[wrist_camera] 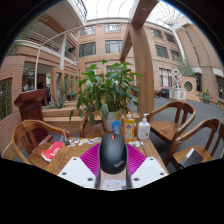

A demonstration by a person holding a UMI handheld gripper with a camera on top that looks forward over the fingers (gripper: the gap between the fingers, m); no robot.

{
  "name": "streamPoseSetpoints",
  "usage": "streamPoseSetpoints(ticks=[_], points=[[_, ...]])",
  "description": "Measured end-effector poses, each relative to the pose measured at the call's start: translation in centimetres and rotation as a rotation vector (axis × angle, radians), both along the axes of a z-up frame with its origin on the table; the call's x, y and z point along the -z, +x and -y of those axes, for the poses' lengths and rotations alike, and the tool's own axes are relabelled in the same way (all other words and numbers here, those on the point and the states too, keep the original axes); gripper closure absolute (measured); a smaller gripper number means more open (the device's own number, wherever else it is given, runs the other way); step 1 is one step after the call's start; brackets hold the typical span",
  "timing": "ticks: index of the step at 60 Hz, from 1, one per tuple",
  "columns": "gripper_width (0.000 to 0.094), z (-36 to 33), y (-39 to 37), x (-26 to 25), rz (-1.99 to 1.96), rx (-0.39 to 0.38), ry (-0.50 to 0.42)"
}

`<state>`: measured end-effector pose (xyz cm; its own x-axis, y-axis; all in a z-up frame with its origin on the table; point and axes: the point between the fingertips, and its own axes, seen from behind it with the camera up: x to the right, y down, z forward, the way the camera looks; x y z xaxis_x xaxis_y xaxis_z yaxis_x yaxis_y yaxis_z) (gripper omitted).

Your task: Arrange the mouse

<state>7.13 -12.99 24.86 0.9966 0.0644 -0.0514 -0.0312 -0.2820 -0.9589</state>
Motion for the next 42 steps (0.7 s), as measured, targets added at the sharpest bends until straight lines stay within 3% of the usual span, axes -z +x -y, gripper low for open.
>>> streamPoseSetpoints(ticks=[9, 15, 24, 30, 34, 39, 42], points=[[0.0595, 1.9, 5.9, 14.1, 0.040, 0.071, -0.234], [0.0592, 3.4, 7.0, 20.0, 0.036, 0.089, -0.357], [0.0536, 5.5, 7.7, 25.1, 0.035, 0.101, -0.457], [0.0485, 5.9, 7.6, 26.2, 0.012, 0.084, -0.453], [0.0401, 6.3, 7.5, 25.7, 0.005, 0.077, -0.459], [0.0066, 6.9, 7.5, 23.6, 0.002, 0.078, -0.428], [0.0097, 7.8, 7.6, 21.8, 0.022, 0.092, -0.391]])
